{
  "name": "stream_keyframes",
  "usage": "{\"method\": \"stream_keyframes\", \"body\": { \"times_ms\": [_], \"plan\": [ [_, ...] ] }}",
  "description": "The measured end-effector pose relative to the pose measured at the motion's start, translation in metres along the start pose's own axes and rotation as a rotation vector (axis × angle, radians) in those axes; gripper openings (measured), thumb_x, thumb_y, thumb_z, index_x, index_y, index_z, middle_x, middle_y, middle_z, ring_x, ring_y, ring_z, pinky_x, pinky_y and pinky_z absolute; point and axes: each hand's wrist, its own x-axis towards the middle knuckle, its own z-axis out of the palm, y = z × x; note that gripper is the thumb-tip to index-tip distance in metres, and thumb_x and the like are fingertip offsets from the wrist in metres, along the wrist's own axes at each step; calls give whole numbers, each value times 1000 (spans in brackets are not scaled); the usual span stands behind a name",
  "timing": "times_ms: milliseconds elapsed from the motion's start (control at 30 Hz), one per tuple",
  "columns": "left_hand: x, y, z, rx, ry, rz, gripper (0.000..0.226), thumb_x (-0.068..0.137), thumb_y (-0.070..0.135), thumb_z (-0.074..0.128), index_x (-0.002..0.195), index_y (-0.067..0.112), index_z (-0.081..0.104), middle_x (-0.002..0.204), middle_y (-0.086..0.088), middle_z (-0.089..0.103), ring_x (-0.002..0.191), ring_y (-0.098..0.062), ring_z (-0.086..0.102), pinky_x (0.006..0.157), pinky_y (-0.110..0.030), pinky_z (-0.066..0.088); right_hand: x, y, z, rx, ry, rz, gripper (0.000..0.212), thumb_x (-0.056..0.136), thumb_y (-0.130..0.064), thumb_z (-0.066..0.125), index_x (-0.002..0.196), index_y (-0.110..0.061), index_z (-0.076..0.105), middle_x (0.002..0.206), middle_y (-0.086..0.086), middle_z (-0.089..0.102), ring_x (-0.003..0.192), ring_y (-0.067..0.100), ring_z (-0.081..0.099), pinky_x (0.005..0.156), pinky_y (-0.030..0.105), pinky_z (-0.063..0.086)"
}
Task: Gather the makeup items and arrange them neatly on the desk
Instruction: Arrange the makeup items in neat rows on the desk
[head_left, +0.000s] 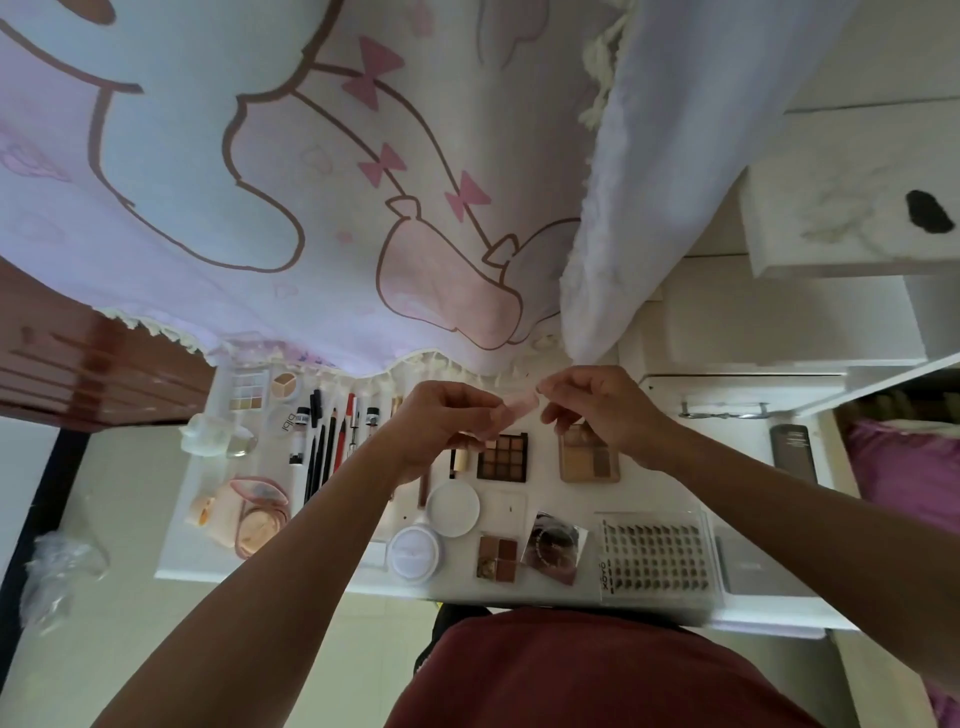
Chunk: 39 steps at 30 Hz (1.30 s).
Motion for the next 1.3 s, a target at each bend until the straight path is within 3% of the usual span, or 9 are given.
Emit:
{"method": "stream_keyframes", "body": {
  "times_ms": [100, 233, 367, 533, 800, 1000, 1233, 1300],
  "plan": [
    [-5, 3, 2, -11, -8, 40, 14, 75, 4, 76, 88, 1, 72, 87, -19, 69, 78, -26, 65, 64, -26, 56, 0, 0, 0, 27, -55, 72, 12, 90, -25, 68, 97, -17, 73, 83, 6, 75, 67, 12, 65, 55, 24, 43],
    [-10, 7, 3, 0, 18, 82, 27, 62, 15, 81, 85, 3, 74, 88, -18, 71, 79, -25, 68, 69, -28, 57, -1, -2, 0, 60, -60, 101, 17, 86, -25, 72, 96, -13, 74, 85, 7, 75, 68, 11, 65, 59, 26, 47],
    [-10, 6, 3, 115, 58, 120, 32, 69, -6, 79, 99, 3, 72, 93, -16, 73, 83, -20, 70, 76, -23, 56, -2, -5, 0, 158, -75, 159, 23, 87, -27, 71, 99, -8, 73, 85, 10, 74, 66, 12, 63, 56, 22, 47],
    [-12, 6, 4, 152, 130, 180, 26, 70, -1, 80, 94, 9, 75, 86, -11, 74, 83, -22, 71, 82, -29, 57, -1, -4, 0, 202, -70, 194, 24, 91, -25, 67, 100, -3, 72, 80, 10, 72, 62, 12, 61, 53, 22, 47],
    [-14, 9, 6, 200, 137, 233, 24, 73, 0, 78, 95, 9, 74, 82, -7, 74, 77, -16, 72, 70, -16, 53, -5, -2, 2, 164, -24, 77, 18, 94, -17, 62, 98, -2, 70, 79, 9, 72, 62, 12, 63, 58, 23, 51],
    [-13, 4, 6, 40, 103, 213, 20, 86, 3, 67, 104, -5, 69, 86, -19, 73, 74, -26, 72, 73, -30, 59, -8, -5, 1, 130, -27, 33, 12, 91, -13, 65, 97, -5, 71, 83, 10, 74, 66, 13, 65, 57, 21, 52],
    [-10, 3, 6, 22, 108, 212, 22, 83, -2, 69, 105, -7, 68, 88, -18, 72, 71, -23, 70, 71, -26, 57, -8, -12, 1, 175, -41, 133, 27, 94, -32, 61, 99, -7, 71, 84, 13, 74, 66, 18, 65, 58, 27, 50],
    [-9, 3, 5, 33, 107, 218, 22, 83, -2, 69, 104, -7, 68, 89, -19, 72, 71, -23, 70, 71, -27, 57, -8, -12, 1, 161, -32, 128, 21, 92, -27, 64, 99, -8, 71, 82, 12, 73, 67, 16, 65, 60, 27, 50]
  ]
}}
